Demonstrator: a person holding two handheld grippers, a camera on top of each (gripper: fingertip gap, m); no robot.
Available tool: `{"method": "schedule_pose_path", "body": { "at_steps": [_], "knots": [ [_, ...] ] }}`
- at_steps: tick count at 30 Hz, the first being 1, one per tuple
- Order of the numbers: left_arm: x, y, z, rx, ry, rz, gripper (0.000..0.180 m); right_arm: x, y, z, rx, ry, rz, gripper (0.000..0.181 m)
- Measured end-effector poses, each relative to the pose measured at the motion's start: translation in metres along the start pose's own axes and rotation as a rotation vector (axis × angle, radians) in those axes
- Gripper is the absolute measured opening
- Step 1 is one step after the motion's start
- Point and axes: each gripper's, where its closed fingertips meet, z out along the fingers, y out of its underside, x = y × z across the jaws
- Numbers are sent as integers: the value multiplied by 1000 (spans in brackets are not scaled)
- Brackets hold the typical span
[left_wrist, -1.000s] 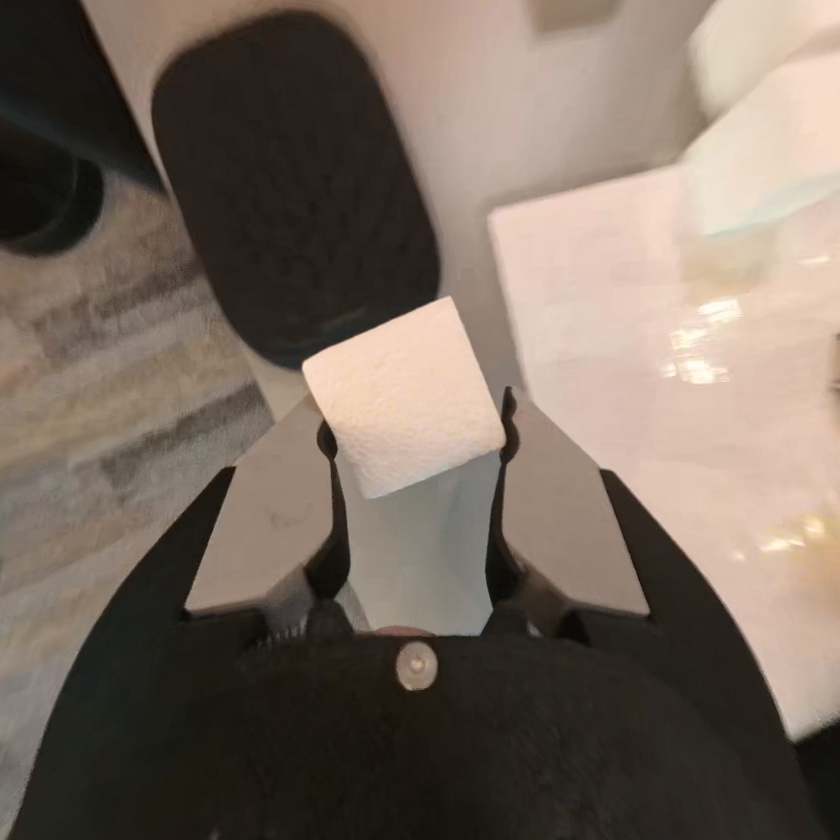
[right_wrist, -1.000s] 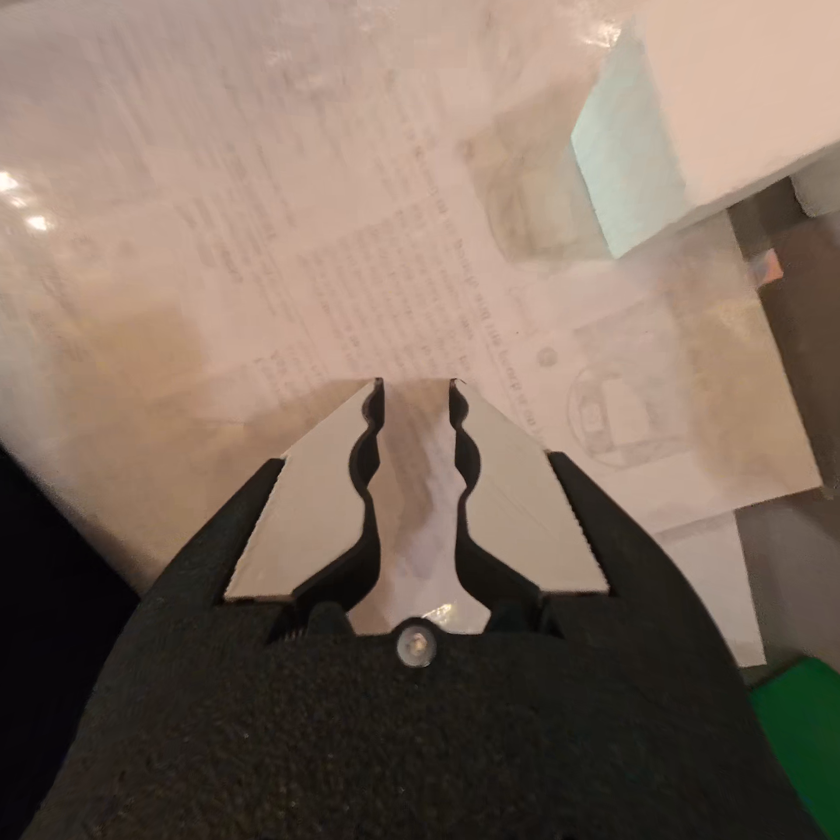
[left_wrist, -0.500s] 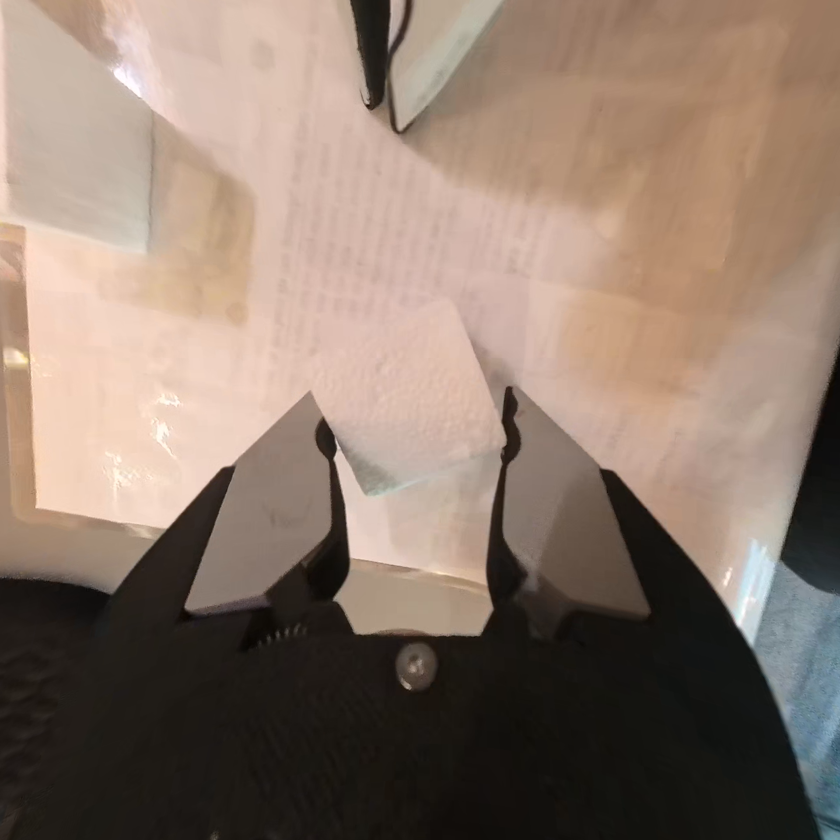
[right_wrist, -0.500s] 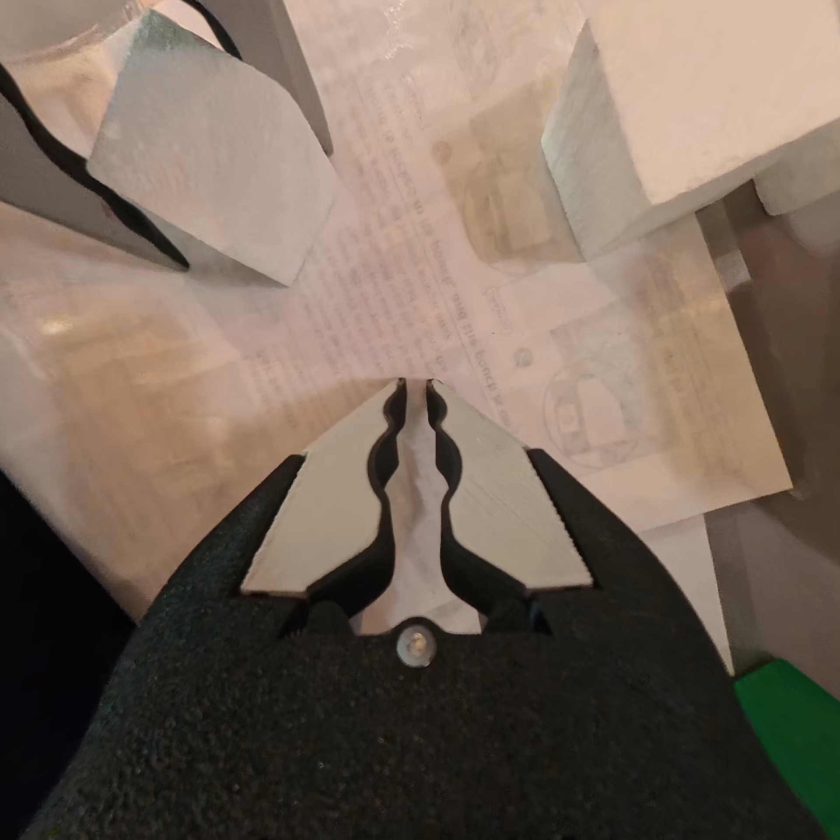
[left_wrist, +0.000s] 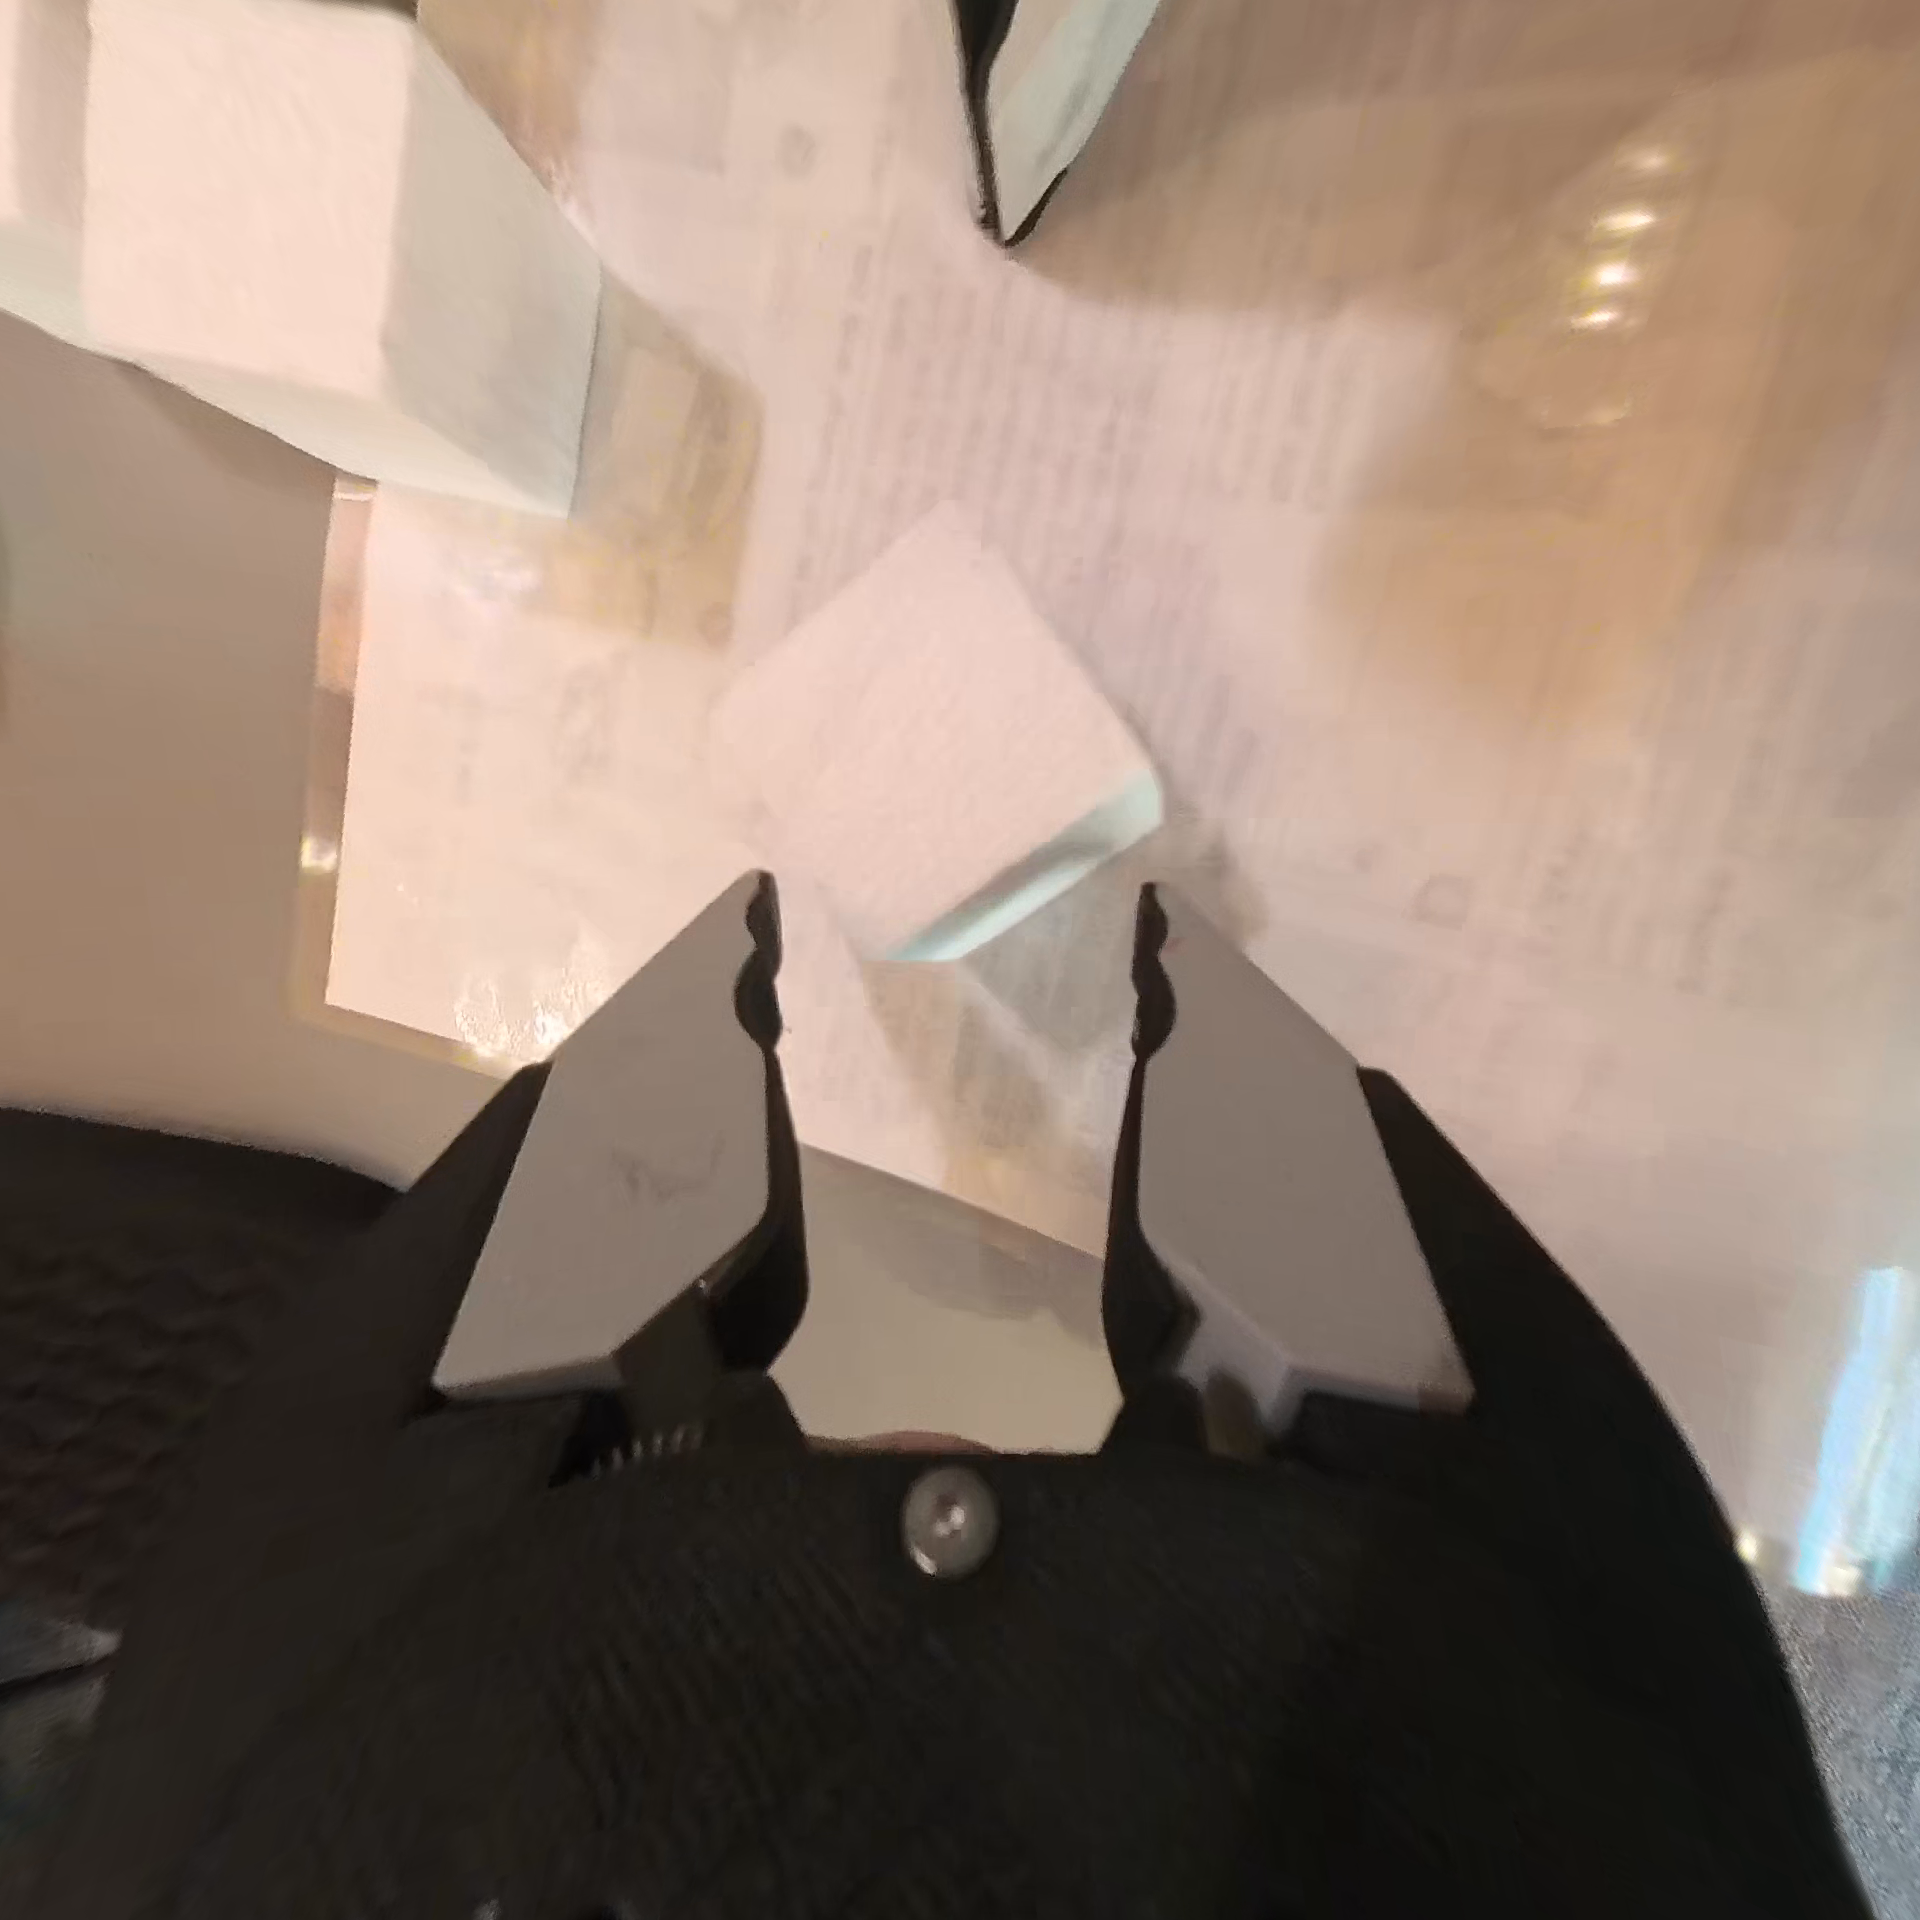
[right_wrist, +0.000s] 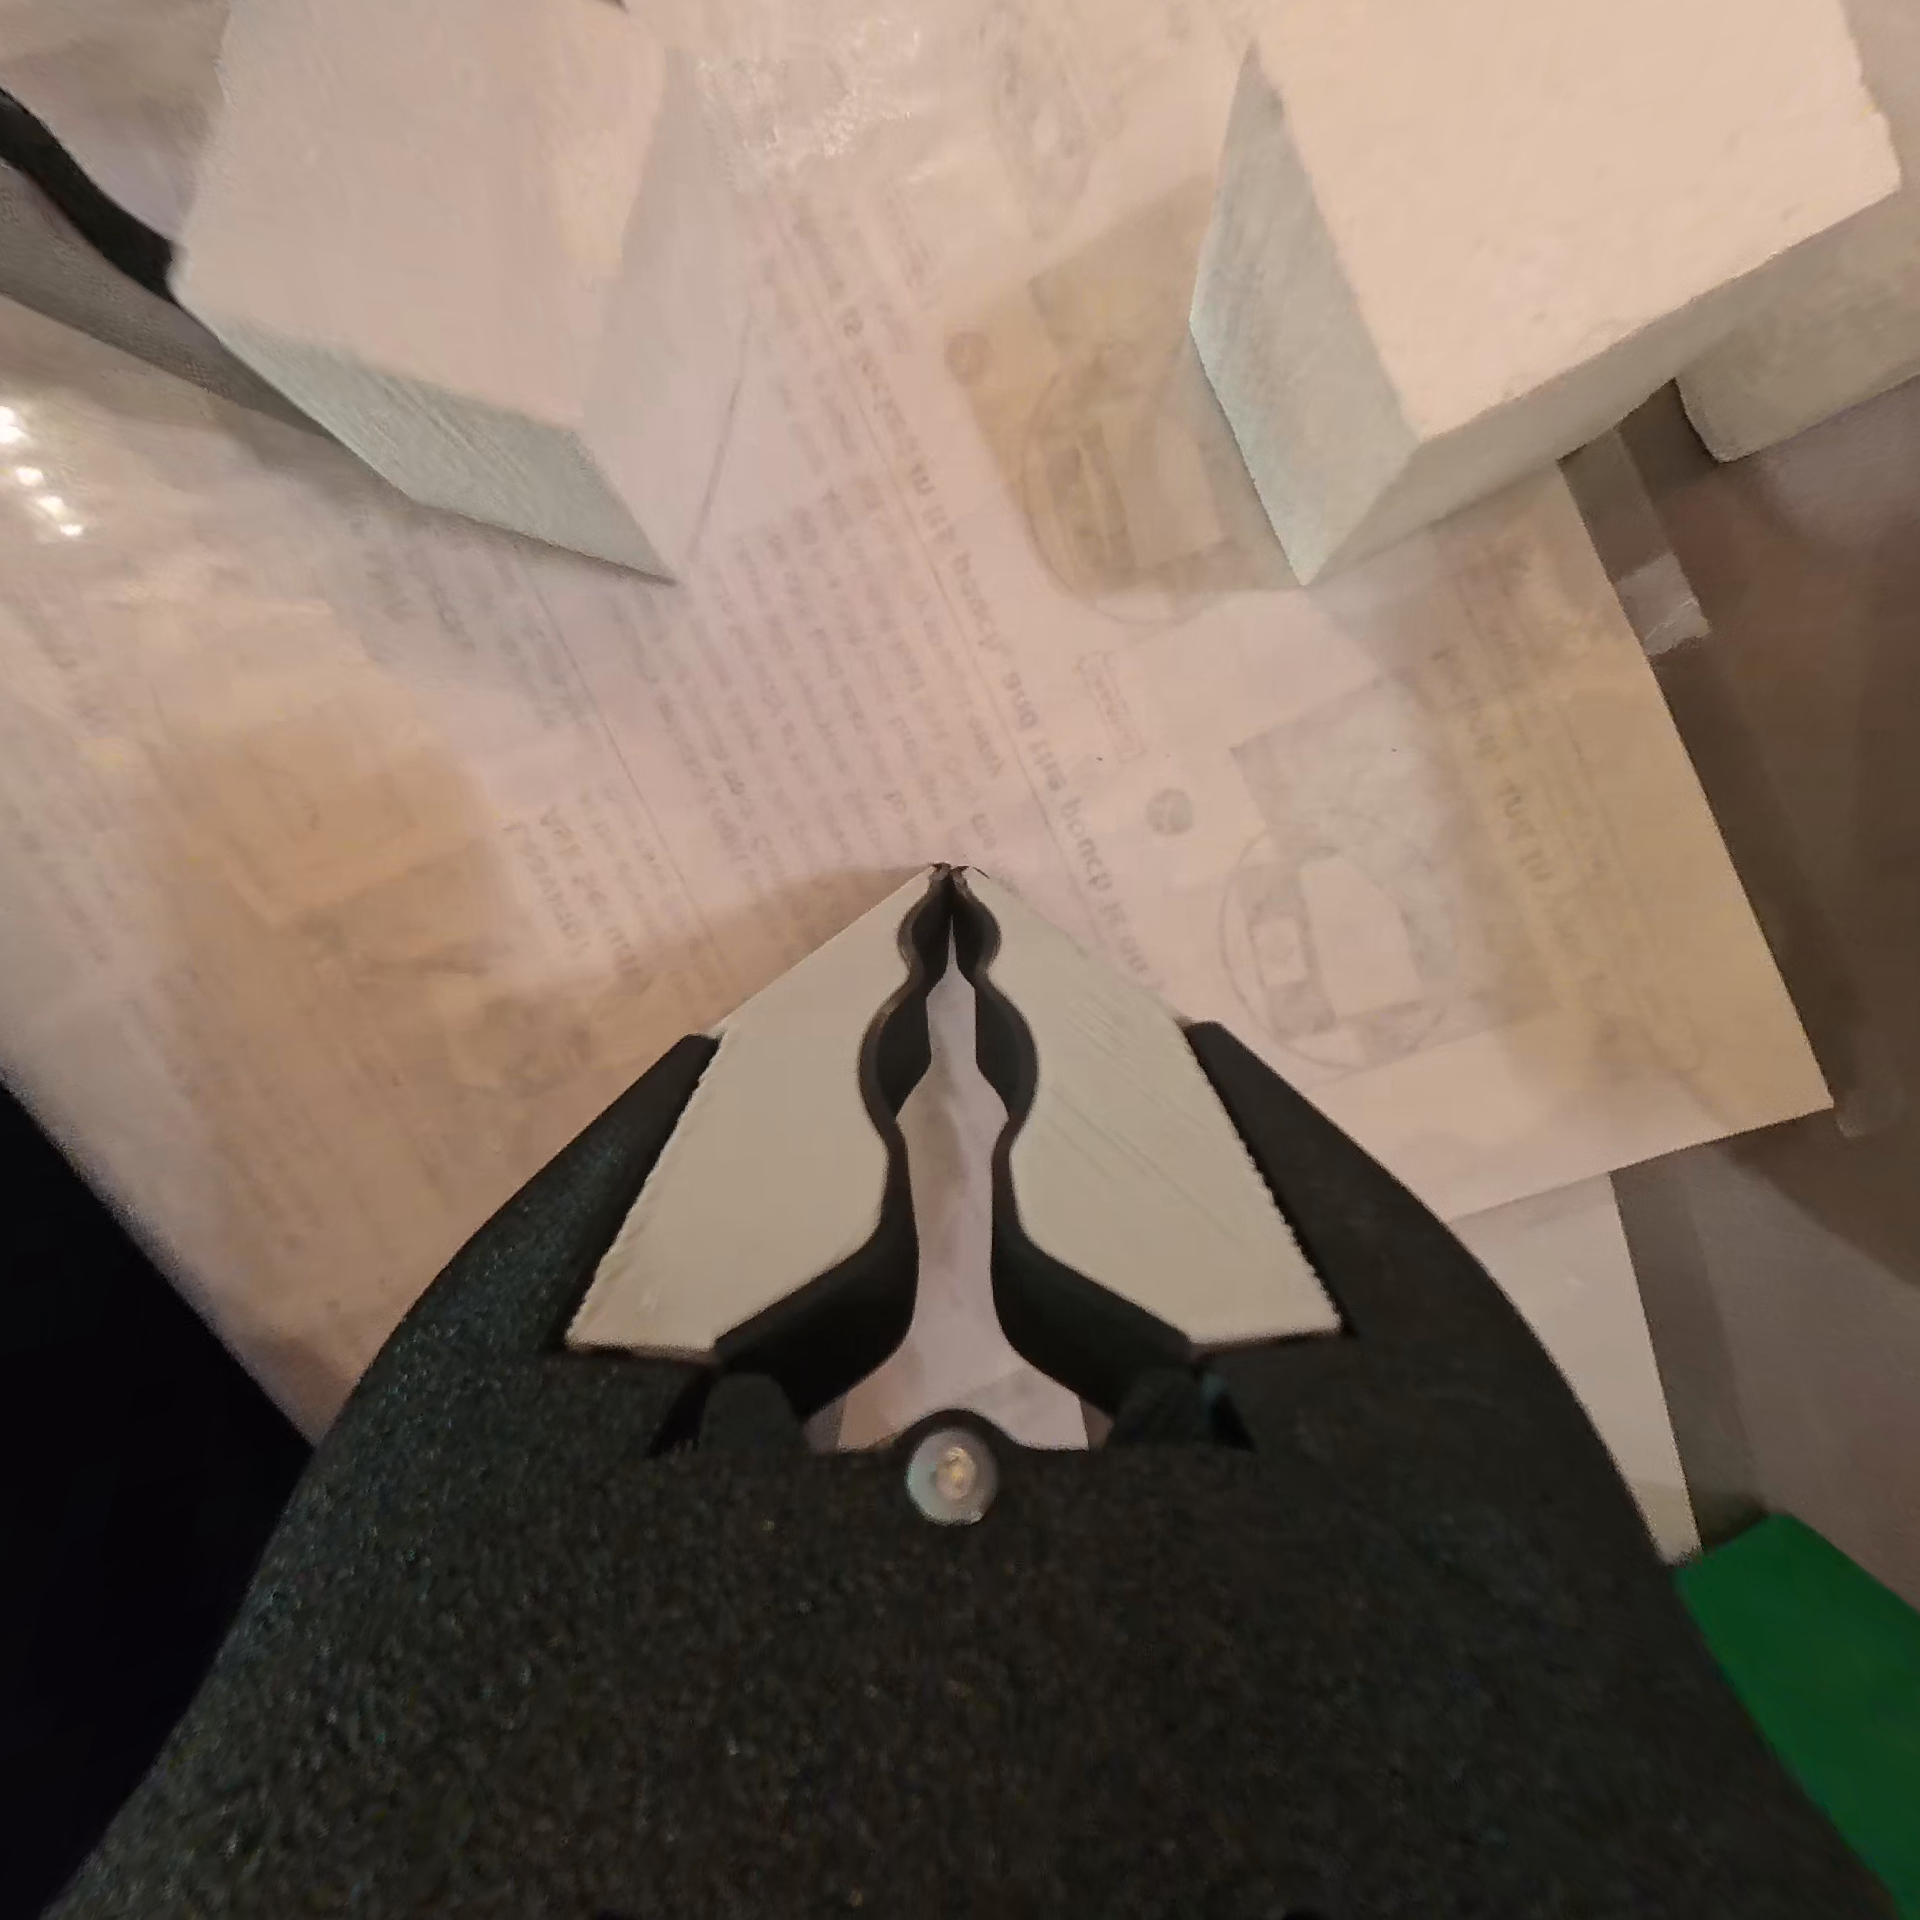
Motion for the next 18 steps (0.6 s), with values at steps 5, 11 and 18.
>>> {"method": "schedule_pose_path", "body": {
  "at_steps": [5, 11, 18],
  "knots": [
    [-41, 13, 7, -69, -134, -167, 59, 0, 0, 0, -9, 4, -8, 0],
    [-15, 18, -10, -30, -132, -378, 88, 0, -1, 0, -6, -3, 16, 0],
    [25, 13, 8, -83, -161, -563, 44, 0, -1, 0, -3, -34, 35, 0]
  ]
}}
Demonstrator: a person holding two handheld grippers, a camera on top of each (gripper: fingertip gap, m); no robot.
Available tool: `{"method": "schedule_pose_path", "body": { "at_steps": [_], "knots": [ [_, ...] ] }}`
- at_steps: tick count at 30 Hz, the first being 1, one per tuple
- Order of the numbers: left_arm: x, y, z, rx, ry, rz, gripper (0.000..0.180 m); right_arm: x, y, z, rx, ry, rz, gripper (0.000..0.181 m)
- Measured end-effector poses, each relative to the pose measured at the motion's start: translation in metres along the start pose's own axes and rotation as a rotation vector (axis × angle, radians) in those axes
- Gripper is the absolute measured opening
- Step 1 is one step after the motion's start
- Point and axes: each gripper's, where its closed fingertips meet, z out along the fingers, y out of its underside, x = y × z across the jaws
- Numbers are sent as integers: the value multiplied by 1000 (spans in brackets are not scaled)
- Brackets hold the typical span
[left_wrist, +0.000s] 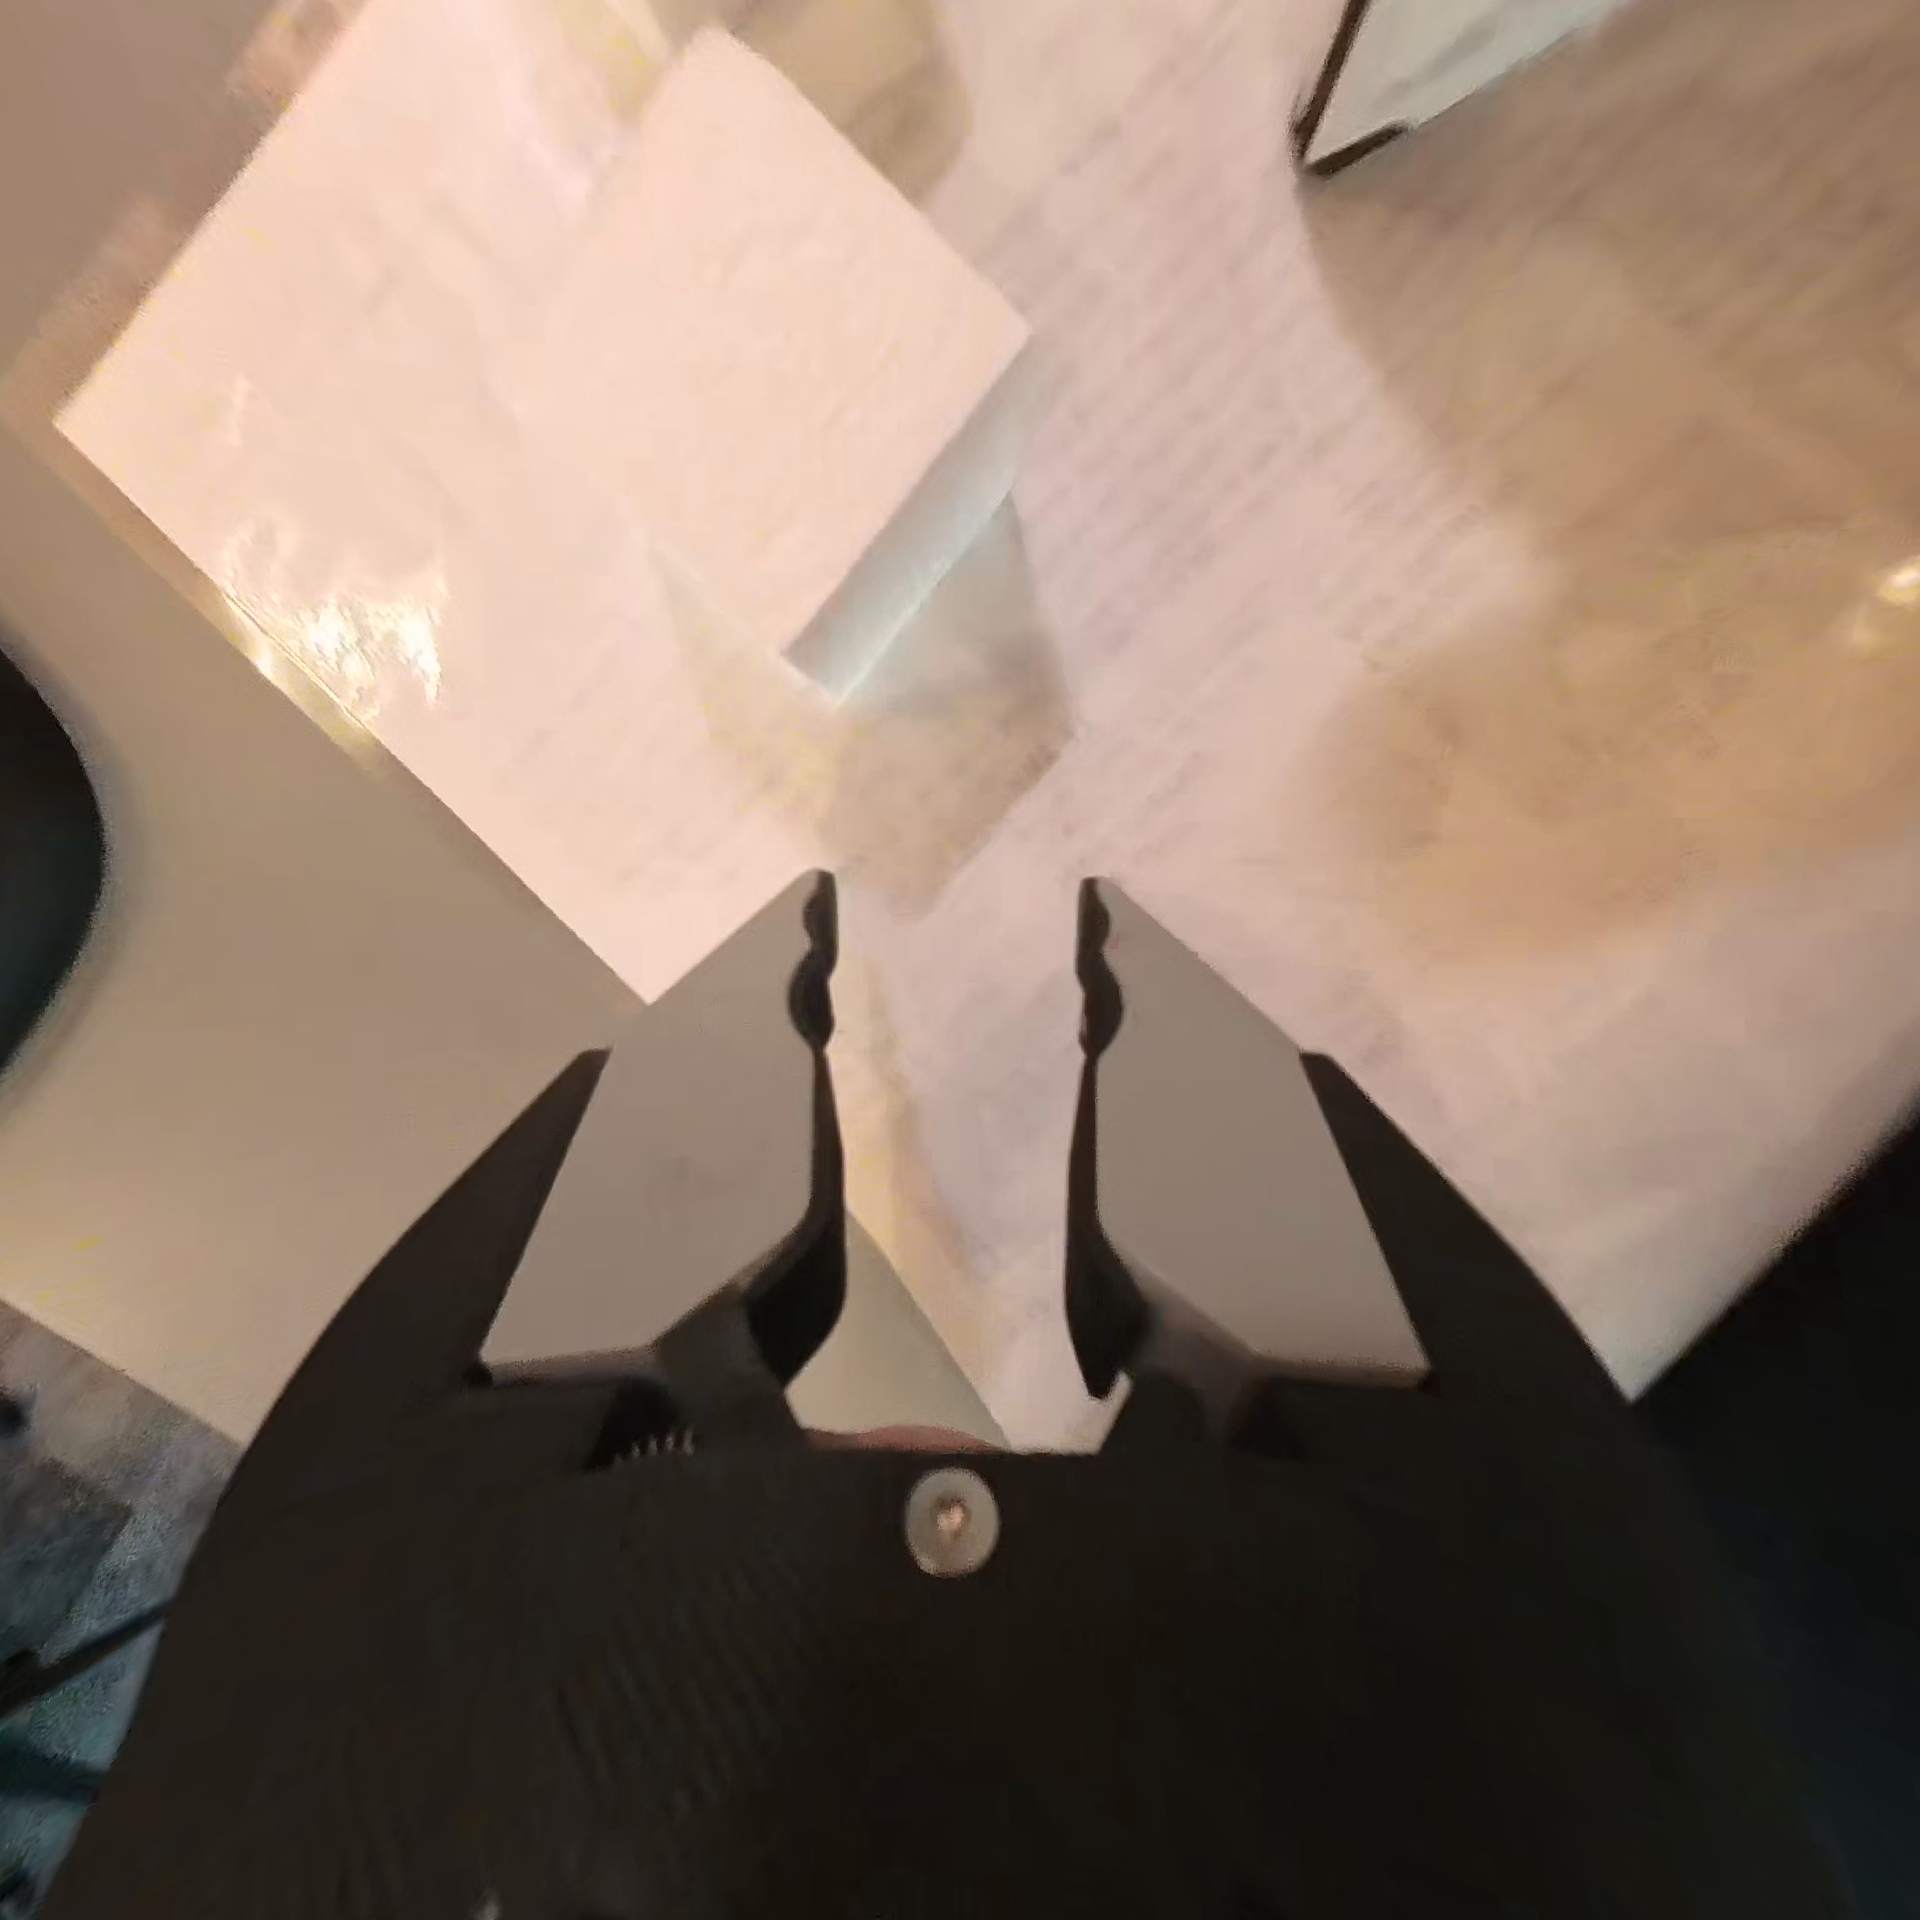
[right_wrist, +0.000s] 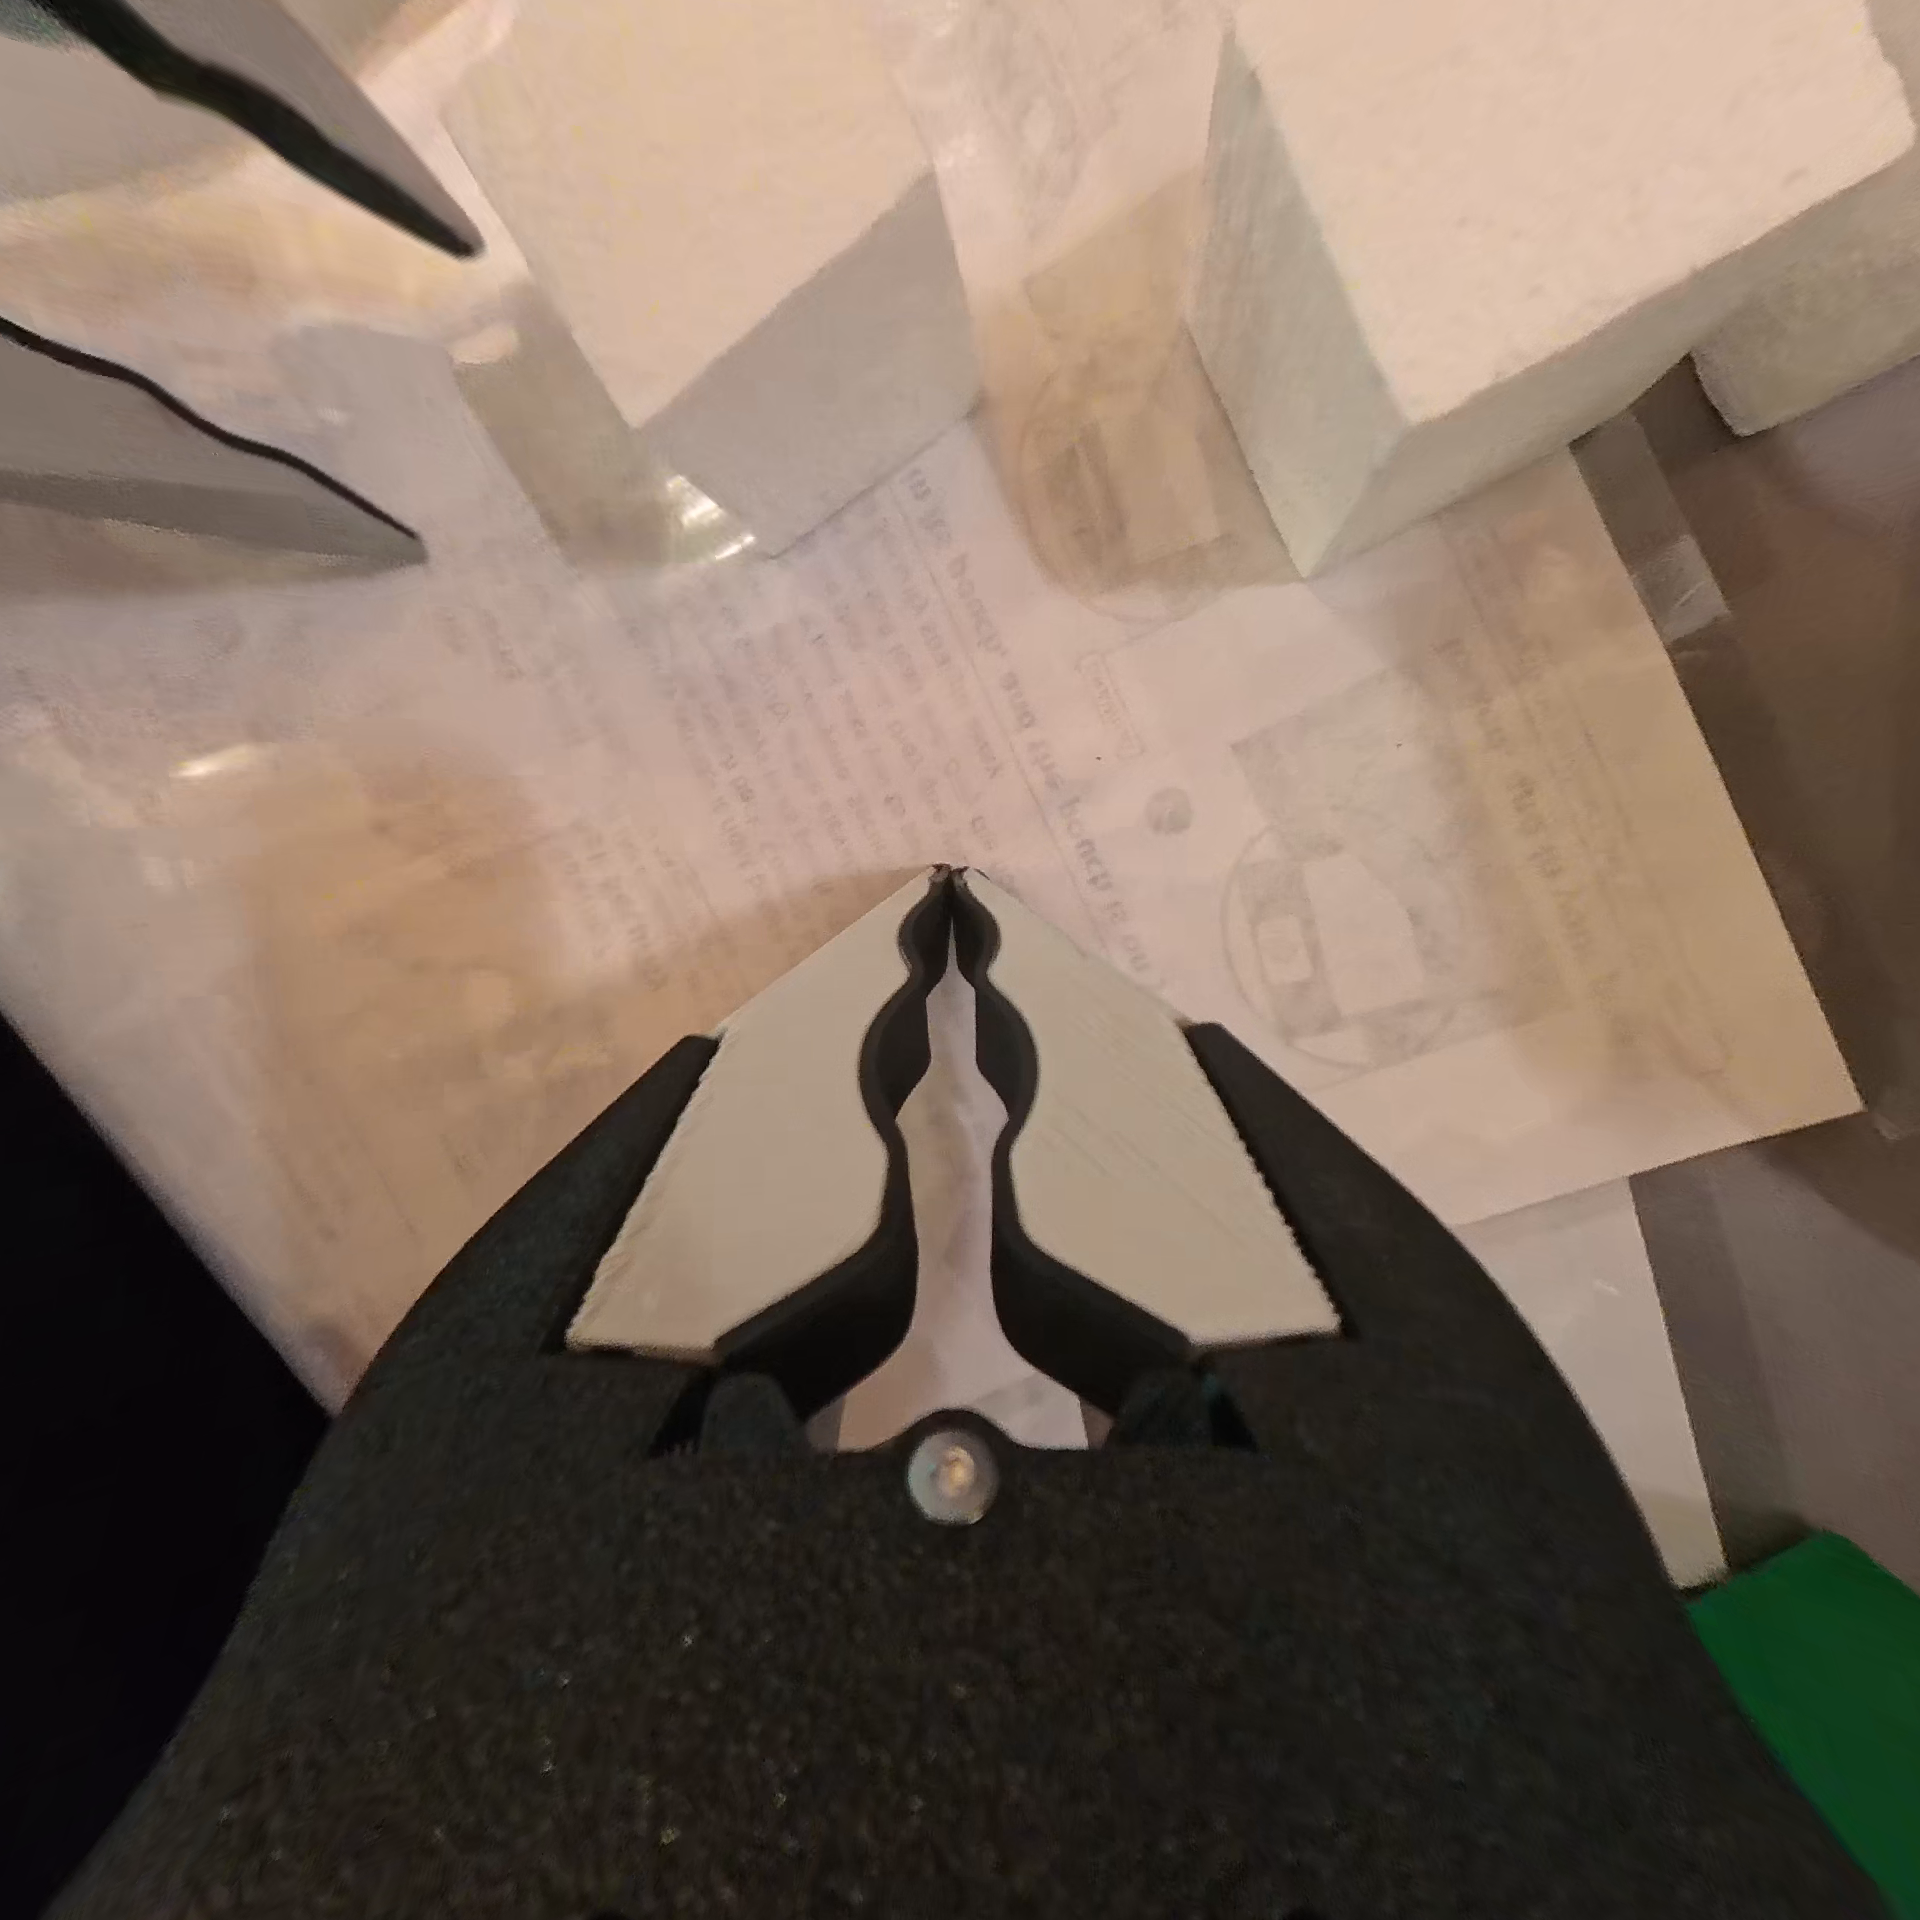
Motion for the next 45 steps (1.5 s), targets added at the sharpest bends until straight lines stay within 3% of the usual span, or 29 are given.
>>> {"method": "schedule_pose_path", "body": {
  "at_steps": [3, 5, 8, 16, 24, 26, 29, 32, 35, 40, 45],
  "knots": [
    [-1, -8, 4, 68, 8, -99, 29, 1, -1, -1, -21, -17, -5, 0],
    [-5, -8, 5, 88, -17, -87, 17, 4, -10, -8, 3, -9, -39, 17],
    [-7, -7, 5, 95, -28, -83, 0, 16, -38, -26, 77, 35, -108, 22],
    [-7, -7, 5, 103, -42, -98, 0, 69, -90, -32, 49, 212, -302, 31],
    [-7, -7, 5, 99, -32, -114, 0, 60, -114, -34, 48, 130, -410, 41],
    [-7, -7, 5, 107, -33, -121, 0, 46, -114, -36, 61, 34, -399, 60],
    [-7, -7, 5, 113, -32, -126, 0, 57, -107, -25, 1, 70, -410, 64],
    [-7, -7, 5, 108, -28, -122, 0, 63, -102, -12, -50, 93, -428, 64],
    [-7, -7, 5, 105, -26, -125, 0, 54, -102, -8, -52, 77, -472, 51],
    [-7, -7, 5, 114, -33, -135, 0, 63, -80, 10, -163, 154, -512, 60],
    [-7, -7, 5, 124, -37, -149, 0, 50, -84, -2, -96, 110, -455, 59]
  ]
}}
